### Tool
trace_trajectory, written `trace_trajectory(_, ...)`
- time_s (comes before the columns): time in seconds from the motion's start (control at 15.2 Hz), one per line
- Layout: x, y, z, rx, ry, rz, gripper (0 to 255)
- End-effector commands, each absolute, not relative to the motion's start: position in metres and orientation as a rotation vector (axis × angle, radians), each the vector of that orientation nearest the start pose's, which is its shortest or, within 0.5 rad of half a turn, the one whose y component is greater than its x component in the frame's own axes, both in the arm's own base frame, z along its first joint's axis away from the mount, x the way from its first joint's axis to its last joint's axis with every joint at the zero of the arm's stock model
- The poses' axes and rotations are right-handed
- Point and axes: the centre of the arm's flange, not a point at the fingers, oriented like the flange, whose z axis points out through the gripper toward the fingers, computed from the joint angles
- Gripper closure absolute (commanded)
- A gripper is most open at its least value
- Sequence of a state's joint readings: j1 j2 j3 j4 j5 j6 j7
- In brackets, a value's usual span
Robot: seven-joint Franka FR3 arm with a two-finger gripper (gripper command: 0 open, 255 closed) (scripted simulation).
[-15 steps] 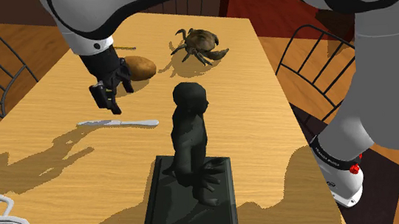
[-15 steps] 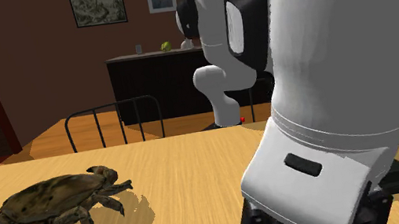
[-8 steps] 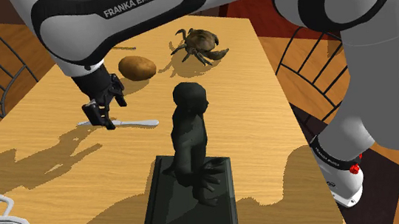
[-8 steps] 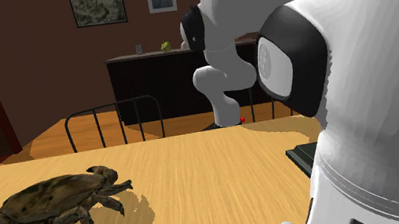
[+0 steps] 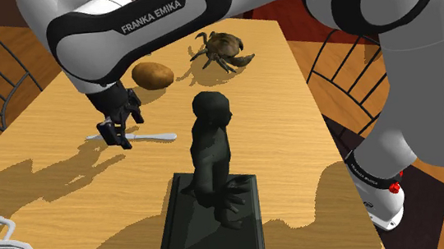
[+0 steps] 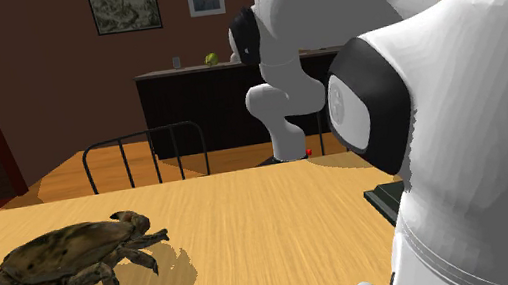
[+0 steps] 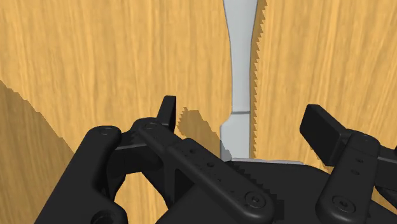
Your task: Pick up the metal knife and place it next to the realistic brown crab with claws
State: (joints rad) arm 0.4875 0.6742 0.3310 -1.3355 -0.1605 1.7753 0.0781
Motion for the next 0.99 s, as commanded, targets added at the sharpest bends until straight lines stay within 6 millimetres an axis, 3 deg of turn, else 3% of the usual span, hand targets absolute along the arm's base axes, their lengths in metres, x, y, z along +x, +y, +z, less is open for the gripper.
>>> trace_trajectory(0.0, 0.526, 0.471, 0.332, -2.945, -1.145, 0.323, 0)
trace_trajectory(0.13, 0.526, 0.471, 0.333, -2.945, -1.145, 0.323, 0)
trace_trajectory(0.2, 0.526, 0.471, 0.333, -2.945, -1.145, 0.323, 255)
trace_trajectory(0.79, 0.526, 0.471, 0.332, -2.945, -1.145, 0.323, 255)
trace_trajectory(0.92, 0.526, 0.471, 0.343, -2.945, -1.145, 0.323, 255)
